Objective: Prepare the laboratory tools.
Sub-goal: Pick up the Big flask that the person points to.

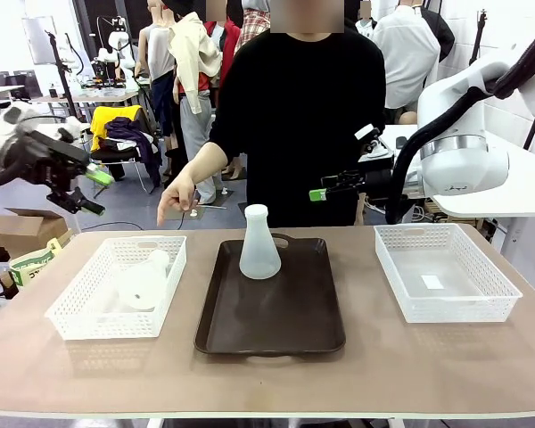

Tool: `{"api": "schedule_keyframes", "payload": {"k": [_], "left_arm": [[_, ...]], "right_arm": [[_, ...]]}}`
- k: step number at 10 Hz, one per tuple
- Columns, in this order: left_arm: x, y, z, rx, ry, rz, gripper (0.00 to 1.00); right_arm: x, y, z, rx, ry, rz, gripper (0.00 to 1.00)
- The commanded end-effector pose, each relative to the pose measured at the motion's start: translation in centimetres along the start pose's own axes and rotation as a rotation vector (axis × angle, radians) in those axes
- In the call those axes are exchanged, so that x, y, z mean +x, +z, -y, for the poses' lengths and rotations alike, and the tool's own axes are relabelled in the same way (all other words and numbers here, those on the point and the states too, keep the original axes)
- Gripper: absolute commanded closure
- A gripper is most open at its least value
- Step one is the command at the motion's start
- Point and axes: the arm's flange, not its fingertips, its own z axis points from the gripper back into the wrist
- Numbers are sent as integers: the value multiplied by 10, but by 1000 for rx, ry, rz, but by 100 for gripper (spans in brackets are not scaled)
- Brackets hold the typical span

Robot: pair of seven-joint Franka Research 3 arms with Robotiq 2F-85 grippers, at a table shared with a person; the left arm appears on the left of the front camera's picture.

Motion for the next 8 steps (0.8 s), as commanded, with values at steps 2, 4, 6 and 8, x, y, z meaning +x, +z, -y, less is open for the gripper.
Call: {"api": "schedule_keyframes", "payload": {"k": [2, 4, 6, 8], "left_arm": [[20, -43, 14, 397, 46, -121, 0], [30, -74, 15, 576, 69, -110, 0], [33, -104, -4, 728, 100, -34, 0], [38, -128, -21, 775, 143, 54, 0]], "right_arm": [[0, -1, 1, 6, -7, -10, 0], [0, -1, 1, 6, -7, -10, 0], [0, -1, 1, 6, -7, -10, 0], [0, -1, 1, 6, -7, -10, 0]]}}
